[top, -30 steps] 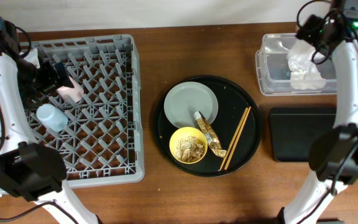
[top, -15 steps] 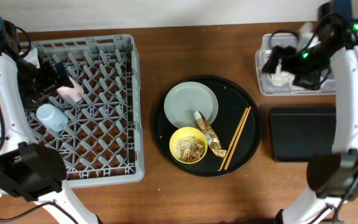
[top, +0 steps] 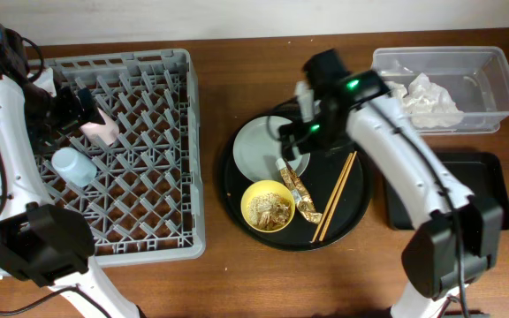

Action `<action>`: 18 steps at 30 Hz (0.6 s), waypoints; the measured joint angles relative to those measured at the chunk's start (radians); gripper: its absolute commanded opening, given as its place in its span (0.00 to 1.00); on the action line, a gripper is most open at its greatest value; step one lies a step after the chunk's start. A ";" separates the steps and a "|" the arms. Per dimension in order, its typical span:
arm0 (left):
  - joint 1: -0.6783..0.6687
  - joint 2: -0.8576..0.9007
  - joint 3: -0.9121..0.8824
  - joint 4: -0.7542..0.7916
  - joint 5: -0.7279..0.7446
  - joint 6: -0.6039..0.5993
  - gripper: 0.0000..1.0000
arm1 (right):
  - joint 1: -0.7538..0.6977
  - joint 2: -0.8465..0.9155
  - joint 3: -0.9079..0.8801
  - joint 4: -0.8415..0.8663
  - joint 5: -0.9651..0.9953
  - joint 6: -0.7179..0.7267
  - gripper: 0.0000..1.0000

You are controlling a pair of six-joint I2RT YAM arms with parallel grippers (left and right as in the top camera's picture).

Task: Sort waste into correct bins and load items into the dishwasher rack
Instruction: 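Reach the right gripper to the gold wrapper beside the plate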

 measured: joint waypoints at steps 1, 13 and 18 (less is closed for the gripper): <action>0.000 0.000 0.000 0.000 0.000 0.000 1.00 | 0.018 0.002 -0.030 0.054 0.004 0.005 0.99; 0.000 0.000 0.000 0.000 0.000 0.000 1.00 | 0.073 0.077 -0.243 0.349 0.164 0.093 0.72; 0.000 0.000 0.000 0.000 0.000 0.000 1.00 | 0.074 0.103 -0.247 0.354 0.170 0.098 0.50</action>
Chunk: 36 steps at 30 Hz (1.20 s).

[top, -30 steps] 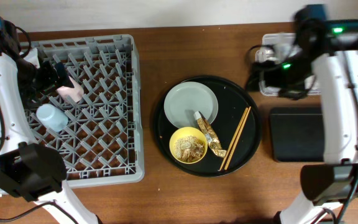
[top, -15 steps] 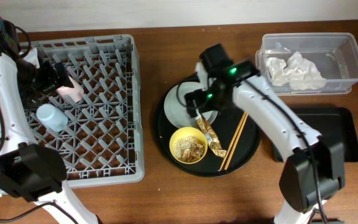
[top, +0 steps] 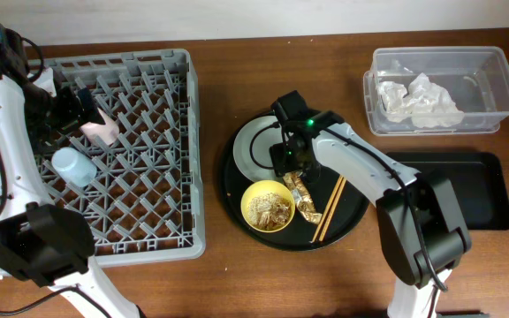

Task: Sort waste into correct bins and load items into the dishwasher rack
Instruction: 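Reach the right gripper to the gold wrapper beside the plate, then grasp the gold wrapper and drop it into the clear bin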

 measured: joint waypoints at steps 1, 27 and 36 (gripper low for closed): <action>0.000 0.000 0.000 0.000 0.000 0.000 1.00 | 0.000 0.003 0.000 0.000 0.000 -0.002 0.45; 0.000 0.000 0.000 0.000 0.000 0.000 1.00 | -0.384 0.001 0.669 -0.357 0.198 0.178 0.04; 0.000 0.000 0.000 0.000 0.000 0.000 1.00 | -0.688 0.048 0.669 -0.129 0.228 0.399 0.12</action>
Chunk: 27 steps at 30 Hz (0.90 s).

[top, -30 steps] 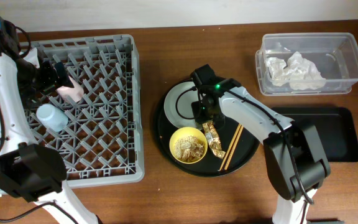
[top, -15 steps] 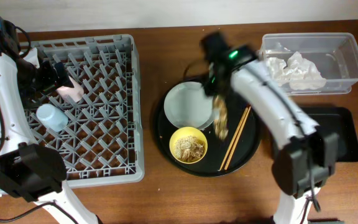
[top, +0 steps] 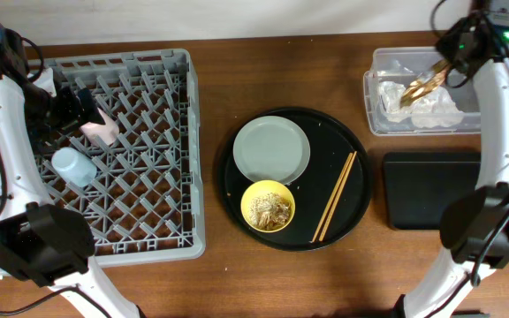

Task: Sort waste into correct bins and load items into the dishwasher rack
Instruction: 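Grasp the gold wrapper and drop it into the clear bin, then retract the right gripper to the right side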

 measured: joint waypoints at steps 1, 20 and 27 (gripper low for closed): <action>0.000 0.000 0.000 0.000 0.000 0.000 1.00 | -0.013 0.015 0.000 0.021 0.000 0.013 0.25; 0.000 0.000 0.000 0.000 0.000 0.000 1.00 | -0.050 -0.031 -0.001 -0.149 -0.072 -0.090 0.99; 0.000 0.000 0.000 0.000 0.000 0.000 1.00 | -0.122 -0.335 0.012 -0.312 -0.100 -0.068 0.99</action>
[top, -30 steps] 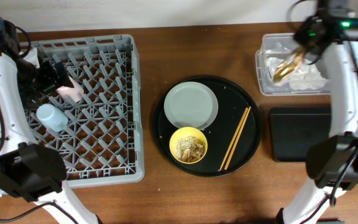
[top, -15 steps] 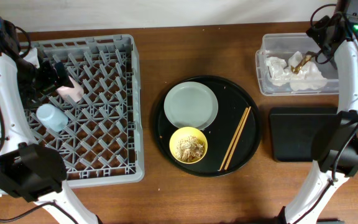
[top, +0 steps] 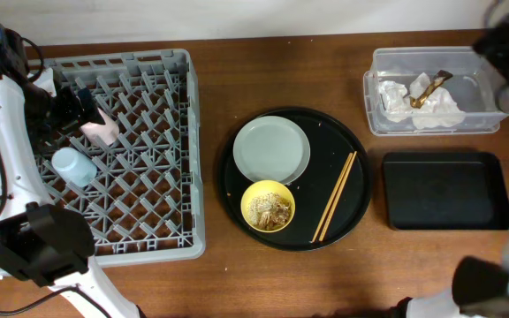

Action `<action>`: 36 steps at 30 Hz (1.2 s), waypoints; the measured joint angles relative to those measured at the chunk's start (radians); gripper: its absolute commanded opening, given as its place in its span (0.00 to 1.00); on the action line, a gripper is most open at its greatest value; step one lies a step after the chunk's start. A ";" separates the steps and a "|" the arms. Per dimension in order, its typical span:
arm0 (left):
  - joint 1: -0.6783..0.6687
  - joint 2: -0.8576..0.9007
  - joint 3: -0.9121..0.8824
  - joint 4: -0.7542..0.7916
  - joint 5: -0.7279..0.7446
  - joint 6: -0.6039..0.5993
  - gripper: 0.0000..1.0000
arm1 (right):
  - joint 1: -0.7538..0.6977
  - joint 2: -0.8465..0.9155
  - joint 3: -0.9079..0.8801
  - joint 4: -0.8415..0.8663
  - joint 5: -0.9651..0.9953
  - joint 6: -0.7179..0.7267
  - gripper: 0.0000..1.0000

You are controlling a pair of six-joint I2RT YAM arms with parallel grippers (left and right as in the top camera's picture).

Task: Sort waste into correct bins and load items into the dishwasher rack
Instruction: 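Retract the right gripper to the right side, then reach the left gripper to the white plate on the tray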

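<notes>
A grey dishwasher rack (top: 148, 221) fills the left of the table, with a pink cup (top: 102, 131) and a pale blue cup (top: 71, 165) in it. My left gripper (top: 76, 104) hovers over the rack right beside the pink cup; its jaws are too dark to read. A round black tray (top: 353, 212) carries a grey-green plate (top: 272, 150), a yellow bowl (top: 268, 207) of food scraps and a pair of chopsticks (top: 335, 196). A gold wrapper (top: 430, 87) lies in the clear bin (top: 374, 110) on crumpled white waste (top: 414, 102). My right gripper (top: 495, 41) is at the bin's far right corner, holding nothing.
A black rectangular tray (top: 447, 190) sits below the clear bin at the right. Bare wooden table shows between the rack and the round tray, and along the front edge.
The gold wrapper was in my right gripper over the clear bin; it now lies in the bin, and the gripper has drawn back to the right edge. The left arm is unchanged.
My right gripper was over the round tray by the plate, then down at the gold wrapper beside the bowl. Later it held the wrapper above the clear bin, the tray free of it. Now the wrapper rests in the bin. The left arm stayed put throughout.
</notes>
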 measured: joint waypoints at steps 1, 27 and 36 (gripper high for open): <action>0.000 0.000 0.000 0.000 0.000 0.000 1.00 | -0.040 -0.011 0.004 -0.046 -0.005 0.014 0.99; 0.000 -0.002 0.000 -0.023 0.401 -0.080 1.00 | -0.304 0.039 -0.009 -0.224 -0.048 0.074 0.99; -0.267 -0.002 -0.002 -0.009 0.589 0.077 1.00 | -0.304 0.039 -0.009 -0.224 -0.049 0.077 0.99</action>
